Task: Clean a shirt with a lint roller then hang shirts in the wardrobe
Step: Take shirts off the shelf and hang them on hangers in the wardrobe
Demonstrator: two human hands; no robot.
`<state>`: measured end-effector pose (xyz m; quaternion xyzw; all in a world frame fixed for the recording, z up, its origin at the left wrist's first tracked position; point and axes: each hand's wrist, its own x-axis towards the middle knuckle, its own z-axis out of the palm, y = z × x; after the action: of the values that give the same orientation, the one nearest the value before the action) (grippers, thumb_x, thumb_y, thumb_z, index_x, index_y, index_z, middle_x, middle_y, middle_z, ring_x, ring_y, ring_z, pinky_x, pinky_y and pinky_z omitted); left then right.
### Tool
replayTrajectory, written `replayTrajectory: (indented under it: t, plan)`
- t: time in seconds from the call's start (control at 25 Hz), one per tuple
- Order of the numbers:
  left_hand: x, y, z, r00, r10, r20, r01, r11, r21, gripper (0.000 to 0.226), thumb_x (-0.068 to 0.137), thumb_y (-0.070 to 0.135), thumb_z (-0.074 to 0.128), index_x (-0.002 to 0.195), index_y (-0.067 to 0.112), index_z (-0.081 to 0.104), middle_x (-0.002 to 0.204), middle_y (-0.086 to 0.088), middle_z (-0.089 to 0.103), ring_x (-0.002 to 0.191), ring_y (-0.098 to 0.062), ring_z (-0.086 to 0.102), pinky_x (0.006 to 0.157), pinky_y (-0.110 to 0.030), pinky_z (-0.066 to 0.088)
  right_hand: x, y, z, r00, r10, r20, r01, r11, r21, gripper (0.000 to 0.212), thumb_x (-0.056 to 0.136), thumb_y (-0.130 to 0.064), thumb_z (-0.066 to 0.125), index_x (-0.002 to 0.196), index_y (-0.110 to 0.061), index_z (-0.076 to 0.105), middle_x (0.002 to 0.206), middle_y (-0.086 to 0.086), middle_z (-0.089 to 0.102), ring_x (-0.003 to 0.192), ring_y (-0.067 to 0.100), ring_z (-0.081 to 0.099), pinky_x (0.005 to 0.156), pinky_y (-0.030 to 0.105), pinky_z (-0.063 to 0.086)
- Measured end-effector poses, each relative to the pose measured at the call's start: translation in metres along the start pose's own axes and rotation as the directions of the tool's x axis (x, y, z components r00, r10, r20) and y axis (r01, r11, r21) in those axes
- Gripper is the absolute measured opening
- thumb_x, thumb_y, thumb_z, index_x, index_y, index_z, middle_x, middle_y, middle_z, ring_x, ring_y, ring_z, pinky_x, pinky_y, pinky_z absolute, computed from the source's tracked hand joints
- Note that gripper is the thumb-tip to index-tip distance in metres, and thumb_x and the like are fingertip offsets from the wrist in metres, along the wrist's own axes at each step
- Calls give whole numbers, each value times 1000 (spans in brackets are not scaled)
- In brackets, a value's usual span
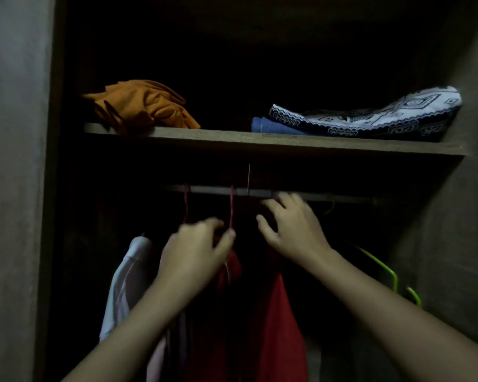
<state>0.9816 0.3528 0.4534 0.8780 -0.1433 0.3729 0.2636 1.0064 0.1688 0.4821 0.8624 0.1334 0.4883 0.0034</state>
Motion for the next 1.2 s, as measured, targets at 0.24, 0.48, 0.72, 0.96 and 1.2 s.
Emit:
replayTrajectory:
  t: [0.24,0.48,0.72,0.96,1.2]
  plan:
    - [95,29,-131,706,407,-580,-394,906,156,35,90,37,40,99,10,61,93,-15,66,83,-31,63,71,-43,52,56,3,-61,848,-329,-415,223,933,-284,53,82,-45,48,125,-14,56,129,14,57,121,25,43,108,41,25]
    - [188,-8,-168,967,-154,201,87,948,306,99,67,79,49,146,22,26,150,-17,29,134,-37,33,108,-51,29,96,12,-84,976,-209,-60,176,922,-344,82,81,-68,9,147,-22,21,155,7,25,144,20,22,116,39,12]
    - [173,-22,-167,931,240,275,-241,970,-32,106,38,88,54,130,38,42,123,2,52,108,-14,54,94,-35,47,93,9,-88,979,-203,26,203,947,-248,85,77,-68,-2,149,-24,7,159,0,10,146,13,8,117,31,6]
    - [120,-26,-163,831,550,-76,-554,832,-37,54,70,50,64,118,33,48,112,8,59,104,-10,58,88,-36,51,89,0,-102,991,-119,64,118,993,25,90,76,-77,17,149,-26,4,159,-4,9,145,8,7,115,29,5]
    - [23,-19,-164,740,631,-235,-667,734,-131,37,73,42,65,103,28,48,91,13,59,81,0,59,67,-26,51,32,-82,-139,988,-153,-32,139,760,635,86,65,-72,52,139,-53,12,134,-28,24,124,-7,28,93,11,27]
